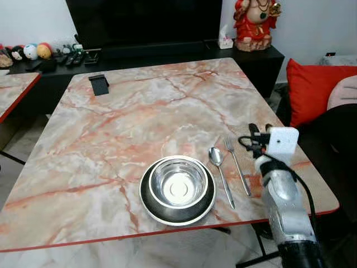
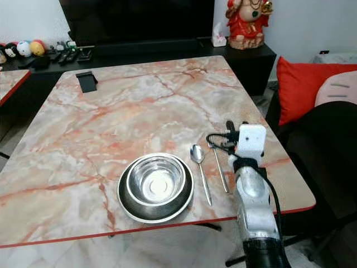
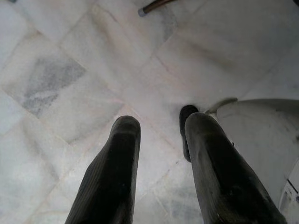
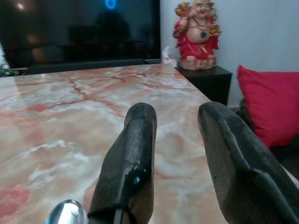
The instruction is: Setting the table
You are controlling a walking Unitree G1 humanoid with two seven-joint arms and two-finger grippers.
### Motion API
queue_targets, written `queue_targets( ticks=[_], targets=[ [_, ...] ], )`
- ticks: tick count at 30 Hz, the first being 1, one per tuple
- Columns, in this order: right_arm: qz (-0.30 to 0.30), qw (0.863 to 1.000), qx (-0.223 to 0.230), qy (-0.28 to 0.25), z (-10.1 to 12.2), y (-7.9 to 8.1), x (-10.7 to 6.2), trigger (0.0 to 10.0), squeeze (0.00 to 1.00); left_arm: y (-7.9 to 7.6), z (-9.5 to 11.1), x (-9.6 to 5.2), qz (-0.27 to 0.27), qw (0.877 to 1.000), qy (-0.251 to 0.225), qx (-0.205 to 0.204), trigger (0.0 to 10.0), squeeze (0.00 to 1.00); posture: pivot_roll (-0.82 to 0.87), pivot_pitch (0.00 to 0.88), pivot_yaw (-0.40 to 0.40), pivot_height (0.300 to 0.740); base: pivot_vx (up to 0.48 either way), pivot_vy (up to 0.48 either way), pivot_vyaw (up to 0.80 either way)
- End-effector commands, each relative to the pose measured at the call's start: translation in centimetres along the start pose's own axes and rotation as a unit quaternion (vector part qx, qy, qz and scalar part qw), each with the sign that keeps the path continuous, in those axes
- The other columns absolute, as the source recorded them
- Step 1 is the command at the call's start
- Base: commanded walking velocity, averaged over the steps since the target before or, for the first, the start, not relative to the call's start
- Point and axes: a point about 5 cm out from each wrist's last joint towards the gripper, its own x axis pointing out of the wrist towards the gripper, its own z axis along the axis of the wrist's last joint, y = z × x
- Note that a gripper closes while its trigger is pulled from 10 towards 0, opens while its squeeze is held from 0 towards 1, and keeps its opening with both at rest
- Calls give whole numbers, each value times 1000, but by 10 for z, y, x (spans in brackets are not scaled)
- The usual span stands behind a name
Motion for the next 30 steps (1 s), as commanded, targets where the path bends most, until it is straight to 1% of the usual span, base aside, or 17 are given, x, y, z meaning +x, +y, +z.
queue_targets(
  ticks=[1,2,3,4,8,11,15,17,18,19,20,23,24,25,30],
  targets=[
    [10,999,1,-32,10,3,-4,10000,0,5,-5,-3,10,1000,11,-2,10000,0,-125,0,60,740,0,0,0],
    [14,999,2,-43,12,4,-8,10000,0,5,-5,-3,10,1000,11,-2,10000,0,-126,0,59,740,0,0,0],
    [14,999,2,-43,12,4,-8,10000,0,5,-5,-3,10,1000,11,-2,10000,0,-126,0,59,740,0,0,0],
    [24,998,-3,-54,15,4,-9,10000,0,3,-5,-3,10,1000,8,-5,10000,0,-126,0,38,740,0,0,0],
    [18,998,-4,-58,18,-1,-4,10000,0,-2,-7,-2,15,1000,3,-24,10000,0,-120,0,11,740,0,0,0],
    [25,997,-2,-70,24,0,1,10000,0,-6,-8,-1,14,999,4,-30,10000,0,-108,0,-8,740,0,0,0],
    [27,997,-2,-68,25,1,4,10000,0,-8,-10,-1,20,999,4,-38,10000,0,-92,0,-24,740,0,0,0],
    [36,997,5,-72,27,6,7,10000,0,-7,-11,-2,30,998,0,-49,10000,0,-84,0,-35,740,0,0,0],
    [36,997,5,-72,27,6,7,10000,0,-7,-11,-2,30,998,0,-49,10000,0,-84,0,-35,740,0,0,0],
    [43,996,7,-75,29,9,9,10000,0,-7,-11,-2,37,998,-6,-58,10000,0,-83,0,-38,740,0,0,0],
    [43,996,7,-75,29,9,9,10000,0,-7,-11,-2,37,998,-6,-58,10000,0,-83,0,-38,740,0,0,0],
    [48,995,15,-81,33,14,12,10000,0,-6,-8,-3,44,996,-28,-76,10000,0,-75,0,-40,740,0,0,0],
    [48,995,15,-81,33,14,12,10000,0,-6,-8,-3,44,996,-28,-76,10000,0,-75,0,-40,740,0,0,0],
    [49,995,21,-83,34,17,14,10000,0,-6,-6,-3,43,995,-42,-81,10000,0,-73,0,-38,740,0,0,0],
    [53,994,30,-92,40,22,21,10000,0,-7,-2,-2,29,996,-54,-72,10000,0,-80,0,-31,740,0,0,0]
  ],
)
